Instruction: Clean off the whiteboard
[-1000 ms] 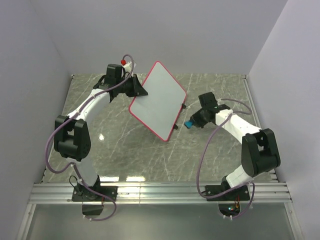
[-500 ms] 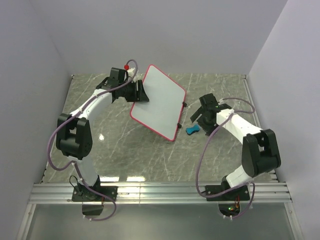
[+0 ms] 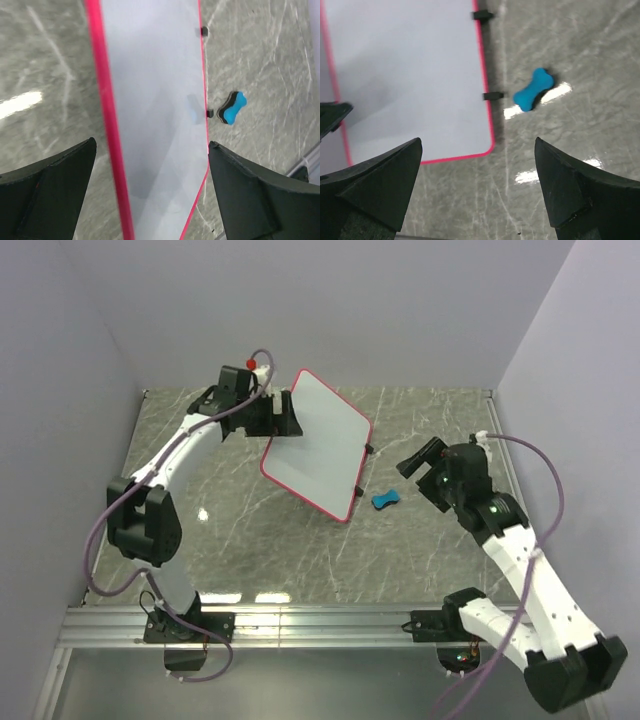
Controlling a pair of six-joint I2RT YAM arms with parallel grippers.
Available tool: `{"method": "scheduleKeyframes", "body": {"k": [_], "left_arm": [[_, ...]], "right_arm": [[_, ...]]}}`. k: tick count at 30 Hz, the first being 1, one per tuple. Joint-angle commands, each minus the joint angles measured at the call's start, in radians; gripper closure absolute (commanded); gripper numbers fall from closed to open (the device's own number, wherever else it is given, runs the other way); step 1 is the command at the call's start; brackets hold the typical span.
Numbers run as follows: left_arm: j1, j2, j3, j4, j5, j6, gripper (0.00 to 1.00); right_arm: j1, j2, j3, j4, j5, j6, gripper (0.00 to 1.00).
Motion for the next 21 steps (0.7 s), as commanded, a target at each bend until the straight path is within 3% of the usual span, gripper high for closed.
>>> {"method": "scheduleKeyframes", "body": {"k": [1, 10, 14, 21], "left_arm": [[0.036, -0.13, 0.016, -0.003, -0.096, -0.017, 0.01], [0.191, -0.402, -0.211, 0.025, -0.308, -0.06, 0.01], [0.214, -0.529, -0.297, 0.04, -0.353, -0.066, 0.0], [0.224, -0.583, -0.377, 0.046, -0.345, -0.083, 0.0]], "right_arm": [[0.02, -0.113, -0.018, 0.098, -0.015, -0.06, 0.0], [0.019, -0.197, 0.036, 0.062, -0.022, -0.112, 0.0], [0.02, -0.289, -0.036, 0.137, -0.021, -0.097, 0.0], [0.019, -0.346, -0.084, 0.157, -0.071, -0.092, 0.0]]}}
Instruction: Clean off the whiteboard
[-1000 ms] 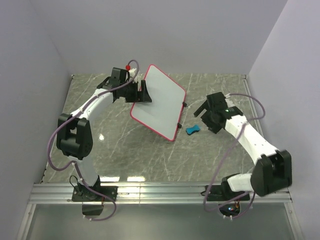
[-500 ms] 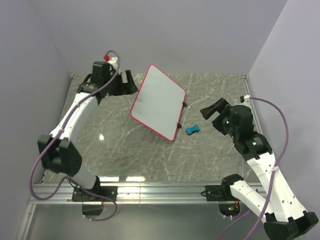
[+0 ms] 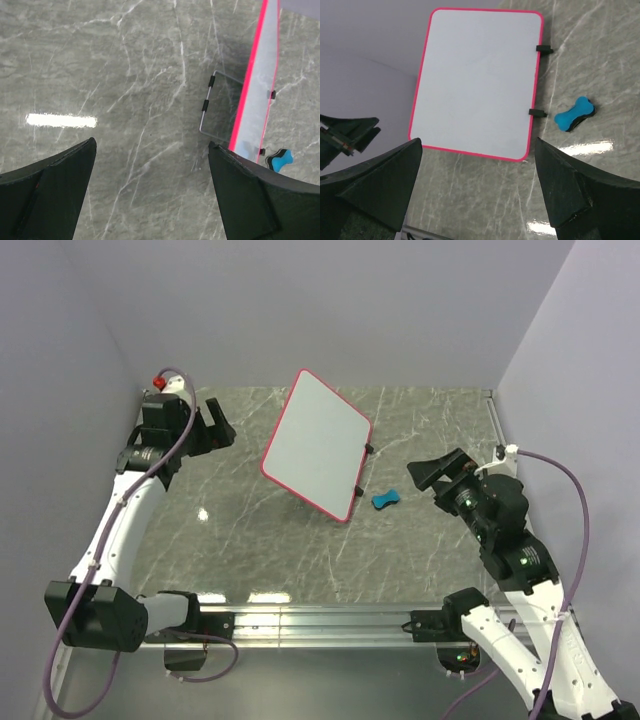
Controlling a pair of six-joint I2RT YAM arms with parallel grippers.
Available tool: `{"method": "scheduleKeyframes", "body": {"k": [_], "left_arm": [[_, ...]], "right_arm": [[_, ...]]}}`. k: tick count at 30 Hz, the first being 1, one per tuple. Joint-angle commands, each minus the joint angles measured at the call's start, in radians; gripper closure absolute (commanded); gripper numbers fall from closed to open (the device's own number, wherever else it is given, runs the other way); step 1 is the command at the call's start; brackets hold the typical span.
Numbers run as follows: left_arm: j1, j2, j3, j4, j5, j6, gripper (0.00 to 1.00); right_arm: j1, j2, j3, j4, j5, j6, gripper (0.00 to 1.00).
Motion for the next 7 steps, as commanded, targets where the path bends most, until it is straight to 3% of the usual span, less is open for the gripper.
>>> {"method": "scheduleKeyframes", "body": {"k": [1, 7], "left_arm": [[0.003, -0.031, -0.024, 0.032, -0.018, -0.02, 0.01], [0.004, -0.037, -0.032, 0.032, -0.017, -0.026, 0.0]], "right_arm": [[0.003, 0.008, -0.004, 0.043, -0.029, -0.018, 0.0], [0.005, 0.057, 0.047, -0.044, 0.029, -0.022, 0.0]]}}
